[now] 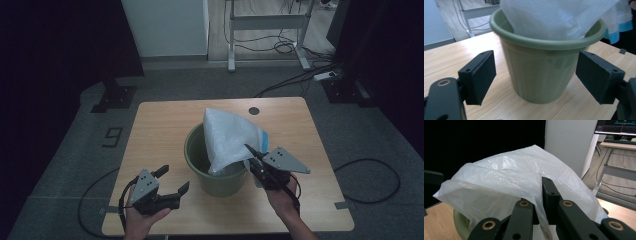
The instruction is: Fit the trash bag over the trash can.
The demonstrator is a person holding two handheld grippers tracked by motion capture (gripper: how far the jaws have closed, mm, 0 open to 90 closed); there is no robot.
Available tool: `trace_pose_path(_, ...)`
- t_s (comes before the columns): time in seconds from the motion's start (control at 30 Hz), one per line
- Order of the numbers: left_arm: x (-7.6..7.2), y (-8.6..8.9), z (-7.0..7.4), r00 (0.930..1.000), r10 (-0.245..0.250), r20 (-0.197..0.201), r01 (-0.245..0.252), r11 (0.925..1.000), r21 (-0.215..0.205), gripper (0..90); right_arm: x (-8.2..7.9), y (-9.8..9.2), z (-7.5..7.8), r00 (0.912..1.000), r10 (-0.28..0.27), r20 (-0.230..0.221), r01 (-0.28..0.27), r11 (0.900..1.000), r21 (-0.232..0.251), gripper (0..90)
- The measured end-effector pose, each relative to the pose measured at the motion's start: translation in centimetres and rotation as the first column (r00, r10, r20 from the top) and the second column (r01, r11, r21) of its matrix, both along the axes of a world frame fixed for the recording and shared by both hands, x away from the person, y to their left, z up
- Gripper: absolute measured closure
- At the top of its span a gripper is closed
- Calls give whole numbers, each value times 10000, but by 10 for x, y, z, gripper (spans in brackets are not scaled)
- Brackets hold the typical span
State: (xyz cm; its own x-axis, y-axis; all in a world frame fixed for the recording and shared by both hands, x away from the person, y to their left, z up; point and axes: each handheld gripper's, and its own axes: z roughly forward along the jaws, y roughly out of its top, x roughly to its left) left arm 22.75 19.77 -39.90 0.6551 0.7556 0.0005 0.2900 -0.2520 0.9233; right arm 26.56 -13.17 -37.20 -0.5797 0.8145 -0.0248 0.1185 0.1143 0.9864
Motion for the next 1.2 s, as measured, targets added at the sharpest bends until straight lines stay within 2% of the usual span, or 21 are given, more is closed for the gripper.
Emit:
trace_pose_path(0.33, 2, -16, 12, 9995, -263, 160, 264, 9996, -76, 174, 1, 1, -3, 9999, 26, -168, -26, 10000, 13, 835)
trace_pose_path(0.53, 3, -27, 18, 9984, -28, 556, 44, 9996, -289, 174, 1, 0, -5, 9998, 2, -220, -2, 10000, 11, 834)
trace_pose_path(0.73, 5, -37, 23, 9974, -43, 725, 72, 9992, -394, 178, 1, 1, -6, 9997, 24, -239, -24, 10000, -1, 834)
trace_pose_path(1.0, 10, -59, 39, 9933, -477, 1053, 493, 9987, -129, 182, 1, 2, -6, 9997, 39, -242, -38, 10000, 33, 831)
trace_pose_path(1.2, 15, -69, 38, 9912, -874, 998, 884, 9961, -59, 213, 0, 4, -6, 9995, 115, -293, -113, 9999, 86, 831)
